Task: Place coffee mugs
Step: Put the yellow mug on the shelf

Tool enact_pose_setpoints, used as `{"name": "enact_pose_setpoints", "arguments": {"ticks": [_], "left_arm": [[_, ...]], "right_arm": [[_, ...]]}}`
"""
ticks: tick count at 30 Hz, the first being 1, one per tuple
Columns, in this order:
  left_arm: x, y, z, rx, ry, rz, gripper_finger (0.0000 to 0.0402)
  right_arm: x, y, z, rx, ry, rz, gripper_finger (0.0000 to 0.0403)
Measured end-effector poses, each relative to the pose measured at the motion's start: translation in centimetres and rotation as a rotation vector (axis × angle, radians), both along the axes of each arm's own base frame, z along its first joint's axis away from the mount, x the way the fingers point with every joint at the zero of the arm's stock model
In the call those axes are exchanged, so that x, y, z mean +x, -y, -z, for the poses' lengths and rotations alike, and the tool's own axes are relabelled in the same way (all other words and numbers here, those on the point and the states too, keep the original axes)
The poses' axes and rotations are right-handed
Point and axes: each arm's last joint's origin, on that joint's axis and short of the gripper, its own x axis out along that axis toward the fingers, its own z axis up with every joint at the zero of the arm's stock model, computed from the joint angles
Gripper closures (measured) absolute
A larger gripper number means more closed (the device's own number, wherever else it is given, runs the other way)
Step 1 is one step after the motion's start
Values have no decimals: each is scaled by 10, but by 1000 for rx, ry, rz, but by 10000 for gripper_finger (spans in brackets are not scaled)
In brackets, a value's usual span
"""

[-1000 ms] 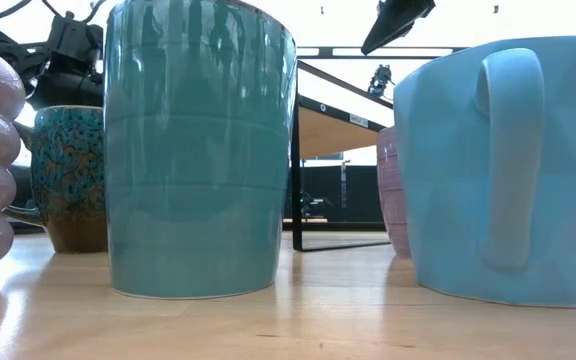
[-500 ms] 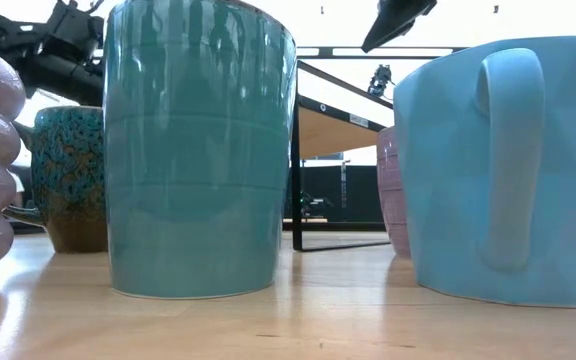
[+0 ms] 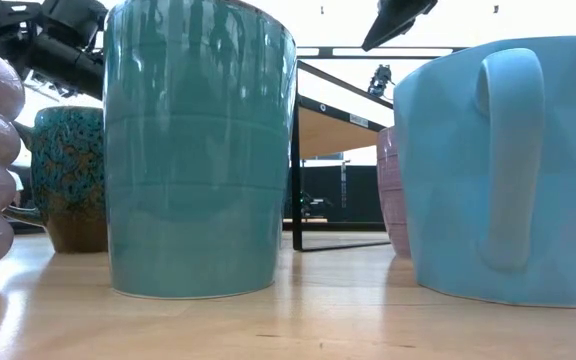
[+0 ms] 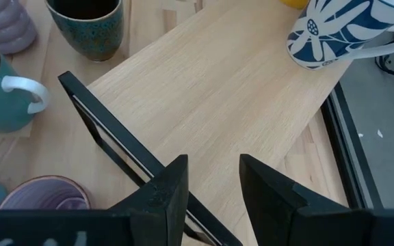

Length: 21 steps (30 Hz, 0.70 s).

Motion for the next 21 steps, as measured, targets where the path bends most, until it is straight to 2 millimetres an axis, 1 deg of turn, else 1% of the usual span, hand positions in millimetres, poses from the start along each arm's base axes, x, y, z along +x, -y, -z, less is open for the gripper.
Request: {"name": "enact_pose_setpoints", "arguments": {"ticks": [6, 21], "left_arm": [[3, 7, 2, 24, -49, -92, 208], [8, 20, 1, 111, -79, -331, 208]], "right_arm": [[0, 0, 0, 0, 0, 0, 265], [0, 0, 0, 0, -1, -1, 265]]}}
